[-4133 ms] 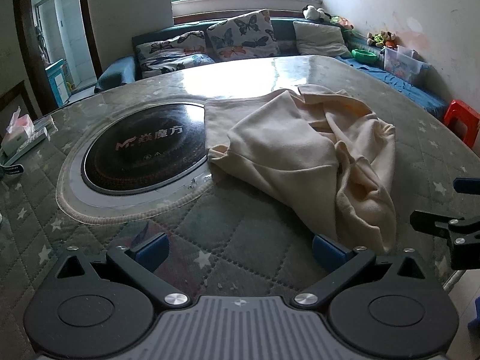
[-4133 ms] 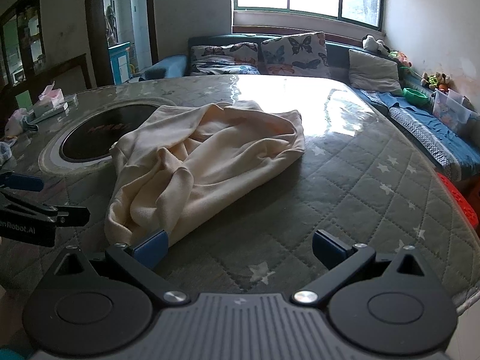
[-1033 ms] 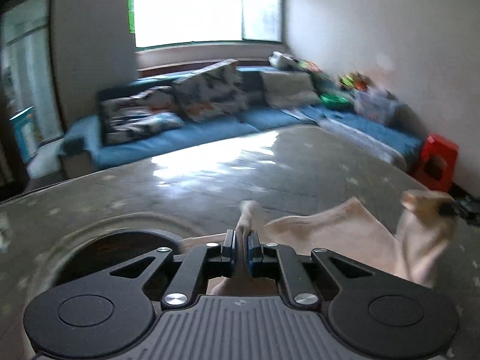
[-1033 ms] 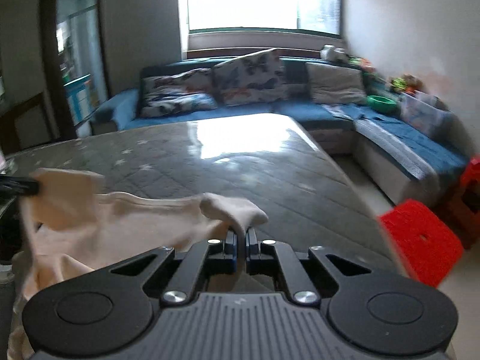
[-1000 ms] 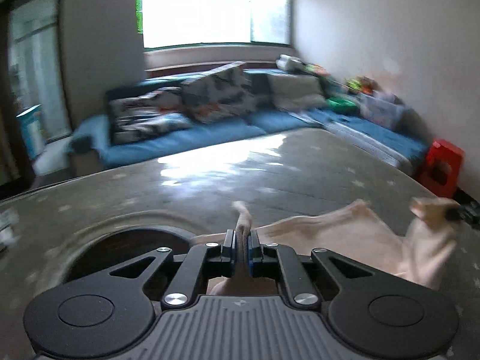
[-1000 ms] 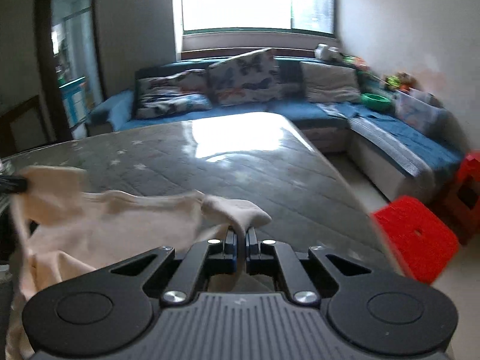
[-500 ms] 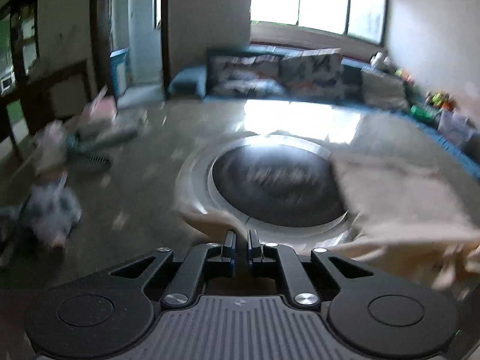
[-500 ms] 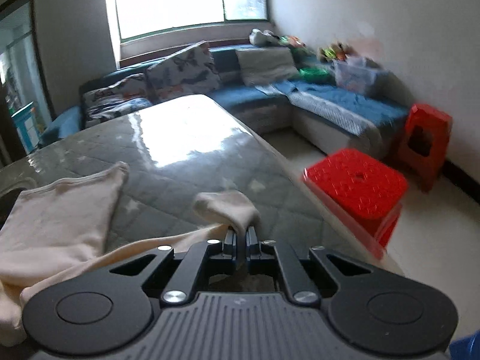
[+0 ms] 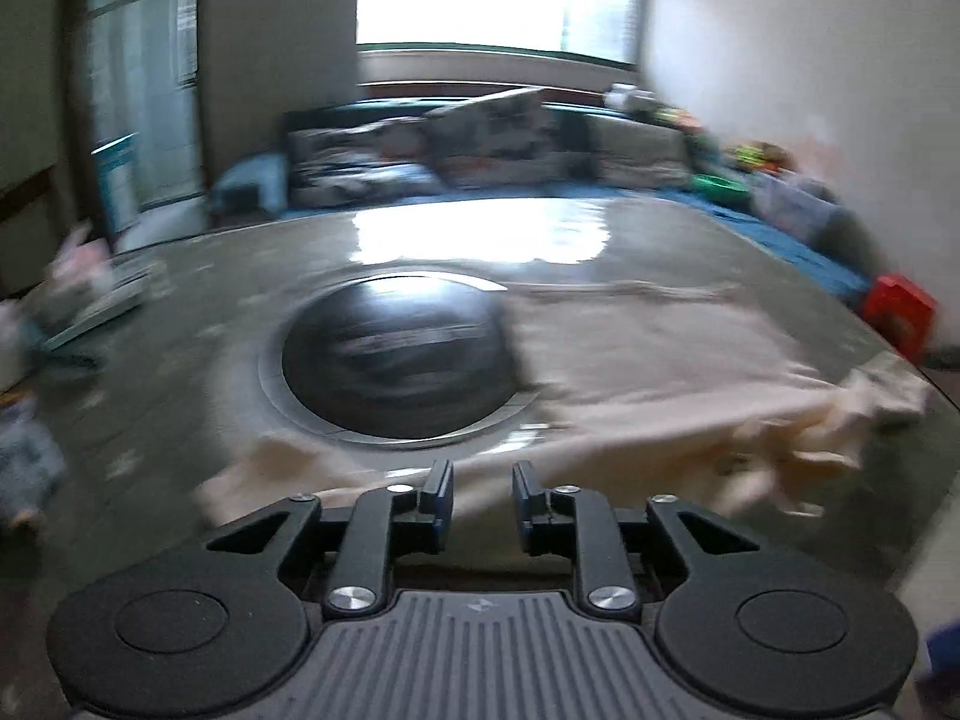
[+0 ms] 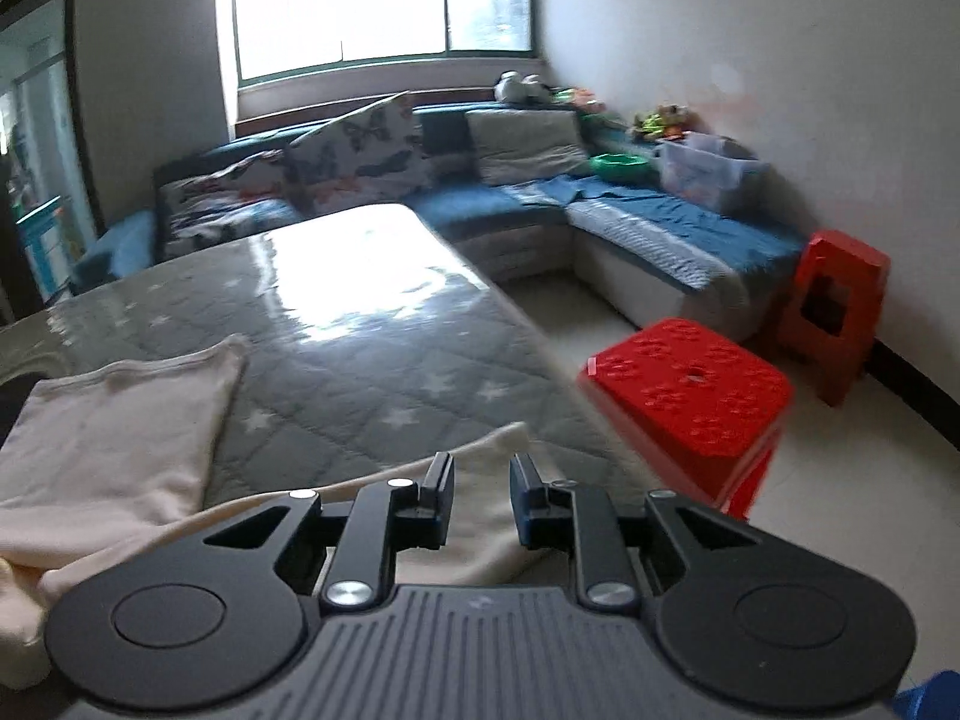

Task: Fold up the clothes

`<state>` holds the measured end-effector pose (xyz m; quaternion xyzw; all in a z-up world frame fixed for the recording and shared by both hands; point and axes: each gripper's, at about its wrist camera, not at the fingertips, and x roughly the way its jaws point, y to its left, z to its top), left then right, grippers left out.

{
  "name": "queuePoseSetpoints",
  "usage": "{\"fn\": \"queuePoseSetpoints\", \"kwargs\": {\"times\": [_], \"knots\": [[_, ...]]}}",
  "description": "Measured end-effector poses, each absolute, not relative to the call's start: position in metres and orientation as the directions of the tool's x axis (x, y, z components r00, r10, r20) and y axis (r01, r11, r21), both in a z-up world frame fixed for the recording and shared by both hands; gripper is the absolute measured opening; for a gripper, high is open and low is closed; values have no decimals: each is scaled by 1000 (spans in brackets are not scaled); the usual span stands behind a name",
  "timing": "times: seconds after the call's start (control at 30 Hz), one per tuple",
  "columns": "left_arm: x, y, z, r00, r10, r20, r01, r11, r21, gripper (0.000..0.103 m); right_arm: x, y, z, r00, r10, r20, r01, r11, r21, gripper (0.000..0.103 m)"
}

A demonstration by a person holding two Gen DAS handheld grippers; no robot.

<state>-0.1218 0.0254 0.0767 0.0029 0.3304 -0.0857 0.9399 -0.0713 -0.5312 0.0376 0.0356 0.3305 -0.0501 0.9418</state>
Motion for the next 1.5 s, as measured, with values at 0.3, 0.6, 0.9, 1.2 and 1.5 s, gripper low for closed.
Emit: {"fn": "queuePoseSetpoints", "kwargs": {"times": [0.3, 0.6, 0.9, 1.2, 1.5], "knots": [[-101, -69, 60, 644, -388, -659, 463, 884, -68, 37, -54, -500, 20, 732, 0, -681, 34, 999, 36, 25], [-80, -93, 37, 611, -362, -704, 490, 872, -23, 17, -58, -488, 30, 741, 44, -670, -38, 999, 24, 28], [-109, -82, 57, 640, -425, -640, 536, 844, -24, 3, -79, -447, 62, 729, 246, -638, -280, 959, 50, 31], [-141, -70, 49, 568, -486, -664, 629, 777, -32, 3, -127, -365, 64, 536, 491, -687, -659, 751, 23, 43], [-127, -62, 69, 631, -477, -612, 601, 799, -4, 7, -133, -330, 23, 431, 481, -764, -730, 684, 19, 46]]}}
